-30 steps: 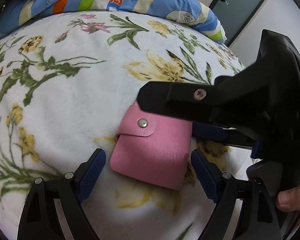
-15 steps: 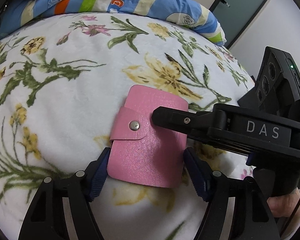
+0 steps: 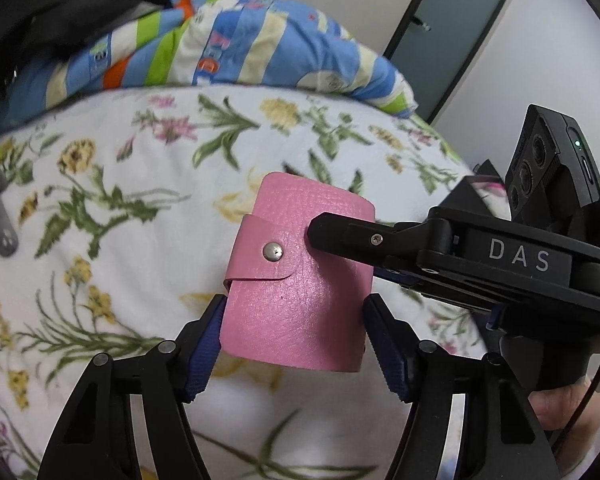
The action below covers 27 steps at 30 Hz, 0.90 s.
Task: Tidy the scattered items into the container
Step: 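Carry the pink wallet with the right tool over the black box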
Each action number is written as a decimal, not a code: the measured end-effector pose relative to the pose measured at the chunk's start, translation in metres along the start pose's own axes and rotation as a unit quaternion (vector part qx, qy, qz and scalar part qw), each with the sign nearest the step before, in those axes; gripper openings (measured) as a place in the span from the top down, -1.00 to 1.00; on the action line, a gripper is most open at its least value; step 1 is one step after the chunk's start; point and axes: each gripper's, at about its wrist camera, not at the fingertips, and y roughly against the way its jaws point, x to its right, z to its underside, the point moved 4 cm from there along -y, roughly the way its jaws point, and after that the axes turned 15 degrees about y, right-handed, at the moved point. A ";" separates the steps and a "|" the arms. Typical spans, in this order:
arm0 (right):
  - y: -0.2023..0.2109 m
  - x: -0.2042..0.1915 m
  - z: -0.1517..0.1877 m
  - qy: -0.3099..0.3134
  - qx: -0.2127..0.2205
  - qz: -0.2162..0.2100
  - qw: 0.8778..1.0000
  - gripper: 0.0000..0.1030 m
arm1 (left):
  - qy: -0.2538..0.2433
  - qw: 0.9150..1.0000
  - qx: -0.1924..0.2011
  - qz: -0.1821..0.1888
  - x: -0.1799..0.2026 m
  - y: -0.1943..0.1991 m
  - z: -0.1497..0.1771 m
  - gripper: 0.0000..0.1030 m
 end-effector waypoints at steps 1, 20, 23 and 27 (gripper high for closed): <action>0.008 -0.004 -0.001 0.003 0.006 0.000 1.000 0.25 | -0.004 1.000 0.004 0.000 0.006 0.006 0.000 -0.34; 0.210 0.002 -0.002 0.005 0.131 0.016 0.991 0.25 | -0.099 0.993 0.056 0.040 0.167 0.088 0.026 -0.34; 0.241 0.022 0.002 -0.005 0.150 0.025 0.988 0.25 | -0.115 0.991 0.048 0.051 0.200 0.083 0.035 -0.34; 0.279 0.057 0.010 -0.023 0.169 0.047 0.984 0.25 | -0.139 0.987 0.035 0.066 0.247 0.067 0.050 -0.34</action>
